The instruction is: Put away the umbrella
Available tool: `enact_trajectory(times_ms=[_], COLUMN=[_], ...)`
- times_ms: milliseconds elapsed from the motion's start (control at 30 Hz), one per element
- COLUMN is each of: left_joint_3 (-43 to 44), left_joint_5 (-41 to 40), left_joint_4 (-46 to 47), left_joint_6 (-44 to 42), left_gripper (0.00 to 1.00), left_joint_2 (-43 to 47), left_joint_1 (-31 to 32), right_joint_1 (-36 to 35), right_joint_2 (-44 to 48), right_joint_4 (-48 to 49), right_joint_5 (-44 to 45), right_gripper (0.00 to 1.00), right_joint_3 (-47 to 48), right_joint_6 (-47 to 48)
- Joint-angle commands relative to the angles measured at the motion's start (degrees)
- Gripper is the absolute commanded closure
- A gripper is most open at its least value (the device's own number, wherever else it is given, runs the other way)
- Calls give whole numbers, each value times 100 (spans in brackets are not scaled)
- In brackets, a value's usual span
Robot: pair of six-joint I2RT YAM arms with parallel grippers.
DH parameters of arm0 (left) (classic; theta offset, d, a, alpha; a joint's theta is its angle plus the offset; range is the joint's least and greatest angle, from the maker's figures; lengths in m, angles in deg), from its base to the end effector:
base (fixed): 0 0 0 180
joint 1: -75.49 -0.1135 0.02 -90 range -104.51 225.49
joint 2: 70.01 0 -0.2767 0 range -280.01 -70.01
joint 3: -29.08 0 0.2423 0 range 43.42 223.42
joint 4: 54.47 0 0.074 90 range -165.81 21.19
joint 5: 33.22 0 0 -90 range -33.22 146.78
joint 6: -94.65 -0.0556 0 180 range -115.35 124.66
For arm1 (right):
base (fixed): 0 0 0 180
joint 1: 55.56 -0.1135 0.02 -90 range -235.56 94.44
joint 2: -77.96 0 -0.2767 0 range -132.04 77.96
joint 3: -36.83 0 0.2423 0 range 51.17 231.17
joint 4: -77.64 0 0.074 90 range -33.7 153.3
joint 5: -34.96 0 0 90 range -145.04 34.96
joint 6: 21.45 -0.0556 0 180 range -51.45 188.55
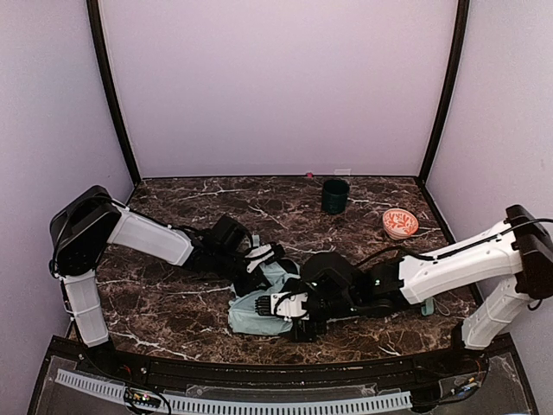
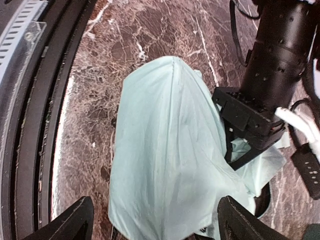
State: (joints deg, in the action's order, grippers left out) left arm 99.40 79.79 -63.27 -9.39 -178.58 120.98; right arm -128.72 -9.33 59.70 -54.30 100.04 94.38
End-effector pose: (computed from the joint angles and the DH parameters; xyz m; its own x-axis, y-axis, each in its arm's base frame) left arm 0.2535 -0.2889 0.1342 -0.2933 0.6168 -0.7304 0.9424 0.3151 -0.1123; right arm 0.0947 0.3103 0.2043 0.2412 -0.7069 -0.6649 -0.9434 -0.0101 -0.3315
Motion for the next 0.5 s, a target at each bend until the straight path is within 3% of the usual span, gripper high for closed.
enact_trajectory(times_ms=[0, 167, 267, 333, 467], left_joint_3=[-183, -168, -179, -155, -116], left_joint_5=[-406, -479, -365, -231, 137], left_joint_4=[-416, -500, -509, -523, -424], left_joint_6=[26, -2, -2, 50, 239], left_gripper=[100, 100, 100, 100, 100], left_joint_2=[-311, -313, -322, -322, -208], left_joint_1=[-23, -23, -72, -154, -405], right_joint_1=[-92, -77, -56, 14, 180], right_joint_2=[-735, -1280, -1595, -1754, -1814], right_joint_4=[364, 374, 174, 82, -40], right_joint_5=[-24, 480, 601, 652, 444], right_gripper=[12, 14, 22, 31, 61], right_joint_3=[412, 336, 387, 436, 430], right_joint_6=[-180, -134, -146, -247, -354])
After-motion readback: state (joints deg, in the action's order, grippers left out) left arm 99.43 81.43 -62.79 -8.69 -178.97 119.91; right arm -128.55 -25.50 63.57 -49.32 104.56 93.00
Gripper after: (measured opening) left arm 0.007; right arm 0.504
